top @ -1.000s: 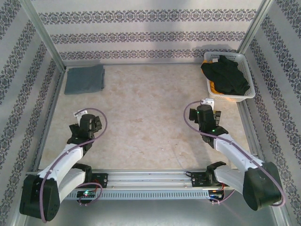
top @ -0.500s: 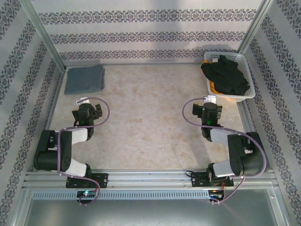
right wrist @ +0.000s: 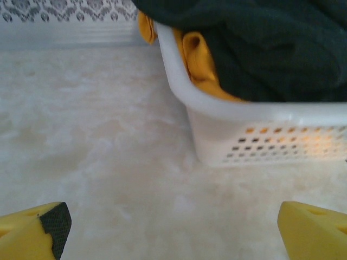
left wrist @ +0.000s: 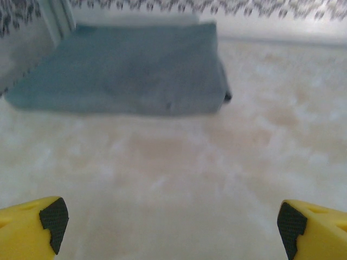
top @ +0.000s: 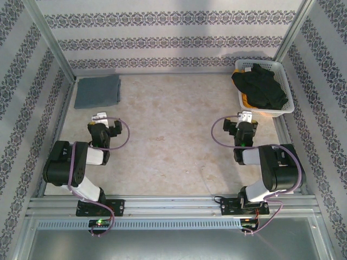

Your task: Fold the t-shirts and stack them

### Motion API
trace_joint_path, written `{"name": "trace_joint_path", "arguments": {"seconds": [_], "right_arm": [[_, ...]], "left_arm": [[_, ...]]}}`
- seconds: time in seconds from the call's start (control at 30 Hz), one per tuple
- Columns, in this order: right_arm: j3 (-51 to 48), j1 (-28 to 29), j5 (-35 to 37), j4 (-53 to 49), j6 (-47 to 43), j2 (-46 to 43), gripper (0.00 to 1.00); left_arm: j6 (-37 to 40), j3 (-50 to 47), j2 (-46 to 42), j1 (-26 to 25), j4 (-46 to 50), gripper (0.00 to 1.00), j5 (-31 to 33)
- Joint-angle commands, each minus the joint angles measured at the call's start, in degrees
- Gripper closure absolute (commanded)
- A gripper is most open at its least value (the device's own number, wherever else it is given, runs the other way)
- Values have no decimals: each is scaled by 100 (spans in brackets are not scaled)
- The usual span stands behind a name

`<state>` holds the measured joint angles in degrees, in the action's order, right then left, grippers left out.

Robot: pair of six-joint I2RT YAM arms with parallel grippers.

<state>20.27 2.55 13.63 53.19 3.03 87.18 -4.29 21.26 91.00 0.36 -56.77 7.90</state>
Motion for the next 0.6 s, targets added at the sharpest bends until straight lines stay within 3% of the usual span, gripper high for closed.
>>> {"name": "trace_joint_path", "arguments": {"seconds": [0.0,0.57], "right_arm": [[78,62,78,33,31,-34,2],[60,35,-114,57,8,-47,2]], "left_arm": [[127,-25,-46,-36,148,0,-17],[157,-16,-24,-45,148,0,10]]}}
